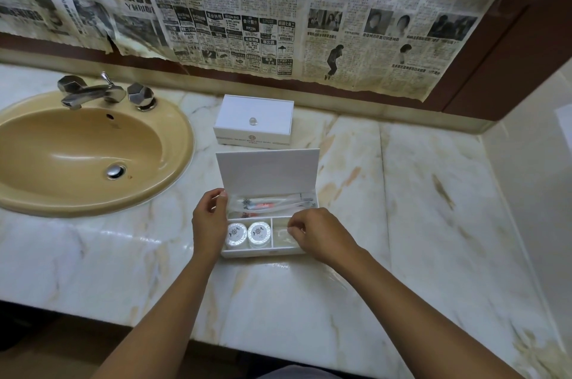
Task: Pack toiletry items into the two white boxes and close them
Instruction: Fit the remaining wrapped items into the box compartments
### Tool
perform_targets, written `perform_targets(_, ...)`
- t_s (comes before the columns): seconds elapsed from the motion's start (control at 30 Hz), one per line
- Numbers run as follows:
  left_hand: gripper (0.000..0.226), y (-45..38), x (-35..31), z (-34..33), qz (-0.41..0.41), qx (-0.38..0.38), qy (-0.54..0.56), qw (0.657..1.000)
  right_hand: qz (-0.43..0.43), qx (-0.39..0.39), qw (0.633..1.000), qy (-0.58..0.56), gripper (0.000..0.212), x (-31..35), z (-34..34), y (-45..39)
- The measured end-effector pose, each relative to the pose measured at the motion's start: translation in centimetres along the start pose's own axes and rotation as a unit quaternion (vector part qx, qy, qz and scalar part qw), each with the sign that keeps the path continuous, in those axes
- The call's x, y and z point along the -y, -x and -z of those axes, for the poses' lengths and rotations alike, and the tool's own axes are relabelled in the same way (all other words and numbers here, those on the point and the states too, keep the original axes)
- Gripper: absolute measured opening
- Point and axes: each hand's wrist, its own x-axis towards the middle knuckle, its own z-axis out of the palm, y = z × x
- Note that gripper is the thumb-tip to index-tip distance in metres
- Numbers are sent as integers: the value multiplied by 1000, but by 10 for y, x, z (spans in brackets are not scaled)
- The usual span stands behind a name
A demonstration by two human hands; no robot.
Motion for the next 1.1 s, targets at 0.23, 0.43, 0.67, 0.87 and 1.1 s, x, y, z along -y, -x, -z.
perform_targets(0.23,15,-1,2,0,-2,3,1,1000,-3,46,999,-8,40,1,-14,-3)
perform_targets(0.43,13,0,0,0,0,3,-4,1000,20,-62,993,-97,17,-10,4,1)
perform_targets(0.67,14,-2,2,0,-5,-4,-15,1000,-68,-116,986,-96,13,-58,21,14)
perform_targets(0.87,17,-1,1,-1,-6,-8,-22,1000,-138,17,990,5,20,-94,-3,26)
perform_targets(1.1,20,1,-1,-1,4,-10,-25,1000,-142,13,990,-7,18,-95,-9,21)
